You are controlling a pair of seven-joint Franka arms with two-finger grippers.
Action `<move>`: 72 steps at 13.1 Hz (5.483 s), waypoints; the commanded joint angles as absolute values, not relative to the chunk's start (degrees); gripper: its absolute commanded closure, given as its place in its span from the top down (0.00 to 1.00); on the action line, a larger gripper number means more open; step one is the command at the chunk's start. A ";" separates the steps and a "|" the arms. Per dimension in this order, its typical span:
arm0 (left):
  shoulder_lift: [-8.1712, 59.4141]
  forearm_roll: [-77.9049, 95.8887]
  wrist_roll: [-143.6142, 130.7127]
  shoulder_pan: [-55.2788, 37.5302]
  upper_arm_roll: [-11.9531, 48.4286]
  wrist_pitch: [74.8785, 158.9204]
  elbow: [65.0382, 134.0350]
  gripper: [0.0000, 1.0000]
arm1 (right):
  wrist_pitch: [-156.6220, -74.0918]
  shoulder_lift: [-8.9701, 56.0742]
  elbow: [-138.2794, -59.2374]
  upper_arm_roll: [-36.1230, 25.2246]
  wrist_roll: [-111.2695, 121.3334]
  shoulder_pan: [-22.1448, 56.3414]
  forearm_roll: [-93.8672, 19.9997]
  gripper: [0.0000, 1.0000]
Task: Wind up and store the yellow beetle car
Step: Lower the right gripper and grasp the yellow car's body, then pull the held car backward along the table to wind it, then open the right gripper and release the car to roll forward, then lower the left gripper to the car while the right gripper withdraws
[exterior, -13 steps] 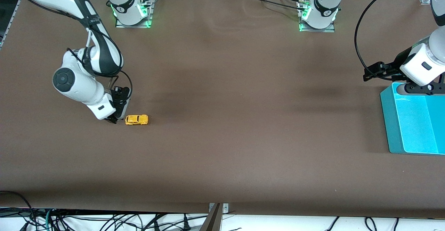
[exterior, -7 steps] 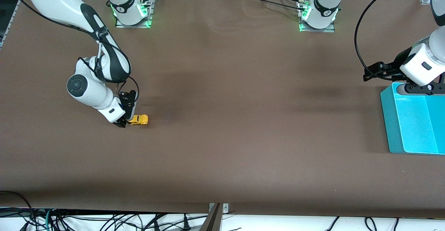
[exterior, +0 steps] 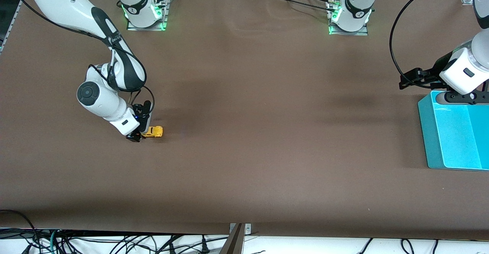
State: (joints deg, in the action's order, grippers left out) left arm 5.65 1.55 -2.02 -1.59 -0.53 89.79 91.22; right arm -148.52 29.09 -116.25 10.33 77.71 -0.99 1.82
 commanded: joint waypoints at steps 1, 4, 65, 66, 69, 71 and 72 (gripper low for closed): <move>5.80 1.93 -1.05 -1.23 -0.35 89.65 90.44 1.00 | -150.64 29.44 -116.89 10.90 78.14 -1.14 3.08 0.77; 5.80 1.93 -1.05 -1.23 -0.44 89.74 90.44 1.00 | -150.64 29.44 -116.89 11.42 78.13 -1.14 3.16 0.51; 6.59 2.20 -0.79 -1.41 -0.35 89.56 90.53 1.00 | -146.60 30.59 -112.50 13.45 102.30 -21.01 2.64 1.00; 7.20 2.20 0.95 -1.23 -0.35 89.47 90.53 1.00 | -146.60 30.59 -112.50 13.45 102.30 -21.01 2.64 1.00; 8.17 1.67 11.91 -1.32 -0.35 89.47 90.53 1.00 | -146.60 30.59 -112.50 13.45 102.30 -21.01 2.64 1.00; 9.31 1.50 21.83 -1.41 -0.26 89.65 90.53 1.00 | -146.60 30.59 -112.50 13.45 102.30 -21.01 2.64 1.00; 10.80 1.49 27.89 -1.41 -0.35 89.91 90.53 1.00 | -146.60 30.50 -112.41 13.45 102.30 -21.01 2.64 1.00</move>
